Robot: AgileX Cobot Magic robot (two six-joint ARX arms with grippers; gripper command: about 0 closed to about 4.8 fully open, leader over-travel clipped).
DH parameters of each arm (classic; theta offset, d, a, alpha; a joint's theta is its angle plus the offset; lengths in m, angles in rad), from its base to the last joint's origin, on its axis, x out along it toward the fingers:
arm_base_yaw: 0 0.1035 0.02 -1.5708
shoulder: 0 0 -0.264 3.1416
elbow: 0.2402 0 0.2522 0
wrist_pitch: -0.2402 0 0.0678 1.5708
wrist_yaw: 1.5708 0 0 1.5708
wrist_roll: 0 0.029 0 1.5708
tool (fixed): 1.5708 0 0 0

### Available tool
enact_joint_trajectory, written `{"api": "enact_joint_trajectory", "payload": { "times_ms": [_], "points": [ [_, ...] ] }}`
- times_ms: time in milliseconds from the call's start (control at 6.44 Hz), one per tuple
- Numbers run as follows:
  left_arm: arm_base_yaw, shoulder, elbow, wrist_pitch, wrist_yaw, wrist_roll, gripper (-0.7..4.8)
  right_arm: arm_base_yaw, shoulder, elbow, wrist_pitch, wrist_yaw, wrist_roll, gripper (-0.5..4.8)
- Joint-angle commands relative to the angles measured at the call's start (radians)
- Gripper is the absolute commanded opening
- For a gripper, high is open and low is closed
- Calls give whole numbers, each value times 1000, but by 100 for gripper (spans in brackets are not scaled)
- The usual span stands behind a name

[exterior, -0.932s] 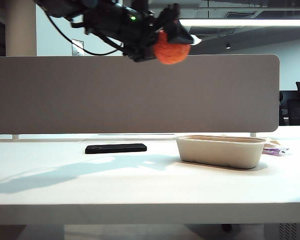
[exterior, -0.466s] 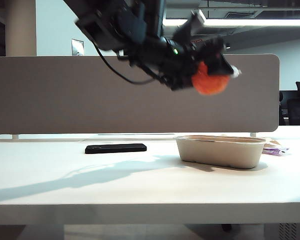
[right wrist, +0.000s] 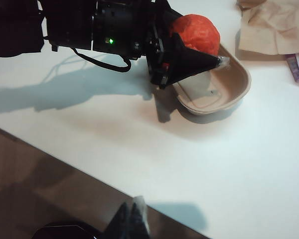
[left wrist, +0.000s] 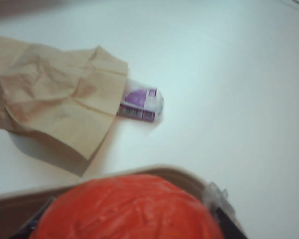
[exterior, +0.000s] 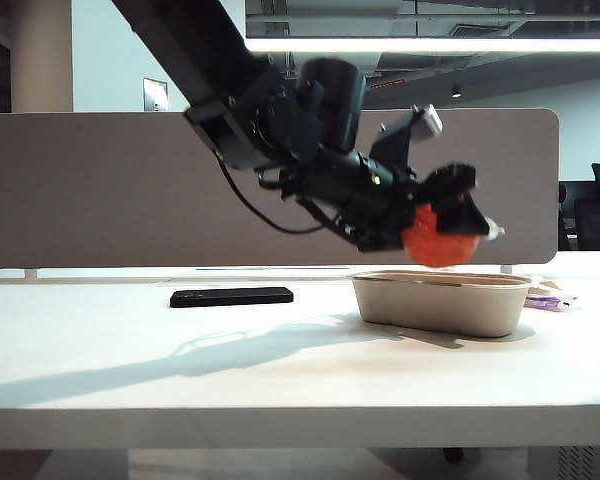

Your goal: Pick up the orange and place it into the paper lunchbox.

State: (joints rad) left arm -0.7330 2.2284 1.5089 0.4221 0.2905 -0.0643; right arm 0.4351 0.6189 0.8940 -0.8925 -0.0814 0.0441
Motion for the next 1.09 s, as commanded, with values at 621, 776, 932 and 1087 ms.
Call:
{"api": "enact_joint_trajectory", "payload": {
  "times_ms": [621,776,932,1087],
  "points": [
    [-15,61,7,48,-69,-3,479,0,-1,6,-2,-3,0,-6],
    [-15,61,7,47,-69,-3,479,0,-1,6,-2,-3,0,-6],
    [-15,44,7,37,-65,-3,479,0,-1,6,-1,-3,0,-6],
    [-13,-18,7,-46,-66,8,479,0,-1,6,-1,-3,0,-6]
  ]
}}
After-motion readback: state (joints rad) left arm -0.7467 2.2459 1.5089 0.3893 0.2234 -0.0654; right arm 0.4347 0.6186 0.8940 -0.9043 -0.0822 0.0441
